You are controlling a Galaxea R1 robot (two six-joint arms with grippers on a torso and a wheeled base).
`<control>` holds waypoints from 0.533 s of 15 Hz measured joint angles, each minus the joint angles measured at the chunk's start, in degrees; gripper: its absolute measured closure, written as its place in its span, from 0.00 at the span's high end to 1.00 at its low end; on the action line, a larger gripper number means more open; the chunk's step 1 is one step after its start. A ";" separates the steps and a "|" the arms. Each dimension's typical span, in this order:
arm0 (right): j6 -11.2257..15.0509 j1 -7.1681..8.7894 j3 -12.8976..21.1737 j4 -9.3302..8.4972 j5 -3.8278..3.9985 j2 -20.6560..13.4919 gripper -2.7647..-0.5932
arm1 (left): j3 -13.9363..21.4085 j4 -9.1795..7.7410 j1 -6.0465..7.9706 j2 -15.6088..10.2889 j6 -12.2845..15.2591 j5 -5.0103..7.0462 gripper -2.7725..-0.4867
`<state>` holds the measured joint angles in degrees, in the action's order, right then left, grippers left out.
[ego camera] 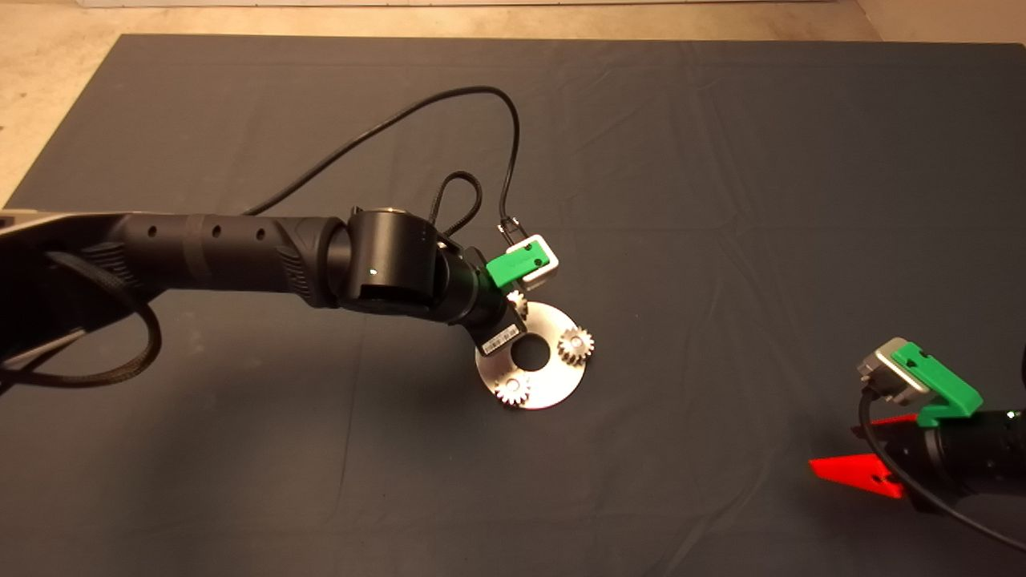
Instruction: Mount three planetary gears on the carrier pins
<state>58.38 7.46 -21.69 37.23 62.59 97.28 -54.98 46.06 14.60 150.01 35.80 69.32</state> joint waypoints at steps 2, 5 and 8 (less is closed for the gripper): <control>-0.01 0.02 0.00 0.00 0.00 0.01 0.66 | -0.32 -0.02 0.02 0.00 0.00 -0.28 0.07; -0.01 0.01 0.00 0.00 0.00 -0.01 0.66 | -0.54 -0.20 0.05 0.00 0.00 -0.67 0.07; -0.01 0.02 0.00 0.00 0.00 -0.01 0.66 | -0.61 -0.22 0.05 0.00 0.00 -0.82 0.07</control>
<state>58.37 7.49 -21.69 37.23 62.59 97.27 -55.59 45.84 14.65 150.00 35.80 68.50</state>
